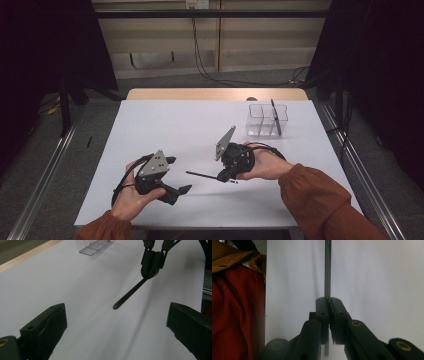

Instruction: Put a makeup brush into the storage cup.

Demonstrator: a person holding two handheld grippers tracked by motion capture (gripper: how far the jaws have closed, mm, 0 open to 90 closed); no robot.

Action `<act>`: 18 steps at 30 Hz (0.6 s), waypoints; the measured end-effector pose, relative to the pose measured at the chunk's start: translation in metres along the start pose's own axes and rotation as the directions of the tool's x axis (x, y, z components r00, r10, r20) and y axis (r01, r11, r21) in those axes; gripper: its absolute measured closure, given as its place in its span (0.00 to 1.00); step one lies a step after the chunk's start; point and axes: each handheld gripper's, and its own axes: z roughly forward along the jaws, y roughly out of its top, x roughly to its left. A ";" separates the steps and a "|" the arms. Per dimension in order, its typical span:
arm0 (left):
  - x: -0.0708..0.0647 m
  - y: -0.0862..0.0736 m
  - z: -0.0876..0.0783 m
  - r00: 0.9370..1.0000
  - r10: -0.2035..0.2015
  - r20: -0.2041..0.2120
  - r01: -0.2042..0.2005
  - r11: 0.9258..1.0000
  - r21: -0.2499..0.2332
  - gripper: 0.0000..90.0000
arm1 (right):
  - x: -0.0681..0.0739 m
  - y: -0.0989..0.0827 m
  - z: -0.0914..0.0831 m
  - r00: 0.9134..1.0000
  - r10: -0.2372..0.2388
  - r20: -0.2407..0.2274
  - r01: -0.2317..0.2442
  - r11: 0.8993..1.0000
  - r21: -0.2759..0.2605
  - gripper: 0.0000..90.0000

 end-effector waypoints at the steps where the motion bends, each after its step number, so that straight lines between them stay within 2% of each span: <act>1: 0.000 0.001 0.001 1.000 0.000 0.004 0.000 1.000 0.007 0.03 | -0.001 0.000 0.001 1.000 -0.003 -0.004 0.003 1.000 0.000 0.96; 8: 0.001 0.010 0.007 1.000 0.009 0.023 -0.010 1.000 0.026 0.04 | -0.001 0.002 0.002 1.000 -0.003 -0.017 0.003 1.000 0.022 0.96; 11: 0.001 0.012 0.009 0.999 0.032 0.039 -0.034 0.998 0.050 0.04 | -0.001 0.001 0.003 1.000 -0.008 -0.018 0.008 0.999 0.043 0.96; 16: 0.001 0.016 0.016 0.997 0.032 0.067 -0.037 0.996 0.077 0.05 | -0.002 0.002 0.004 1.000 -0.010 -0.025 0.012 0.997 0.080 0.96; 18: 0.000 0.016 0.020 0.997 0.020 0.078 -0.028 0.995 0.096 0.05 | -0.002 0.003 0.004 0.999 -0.026 -0.033 0.028 0.996 0.080 0.96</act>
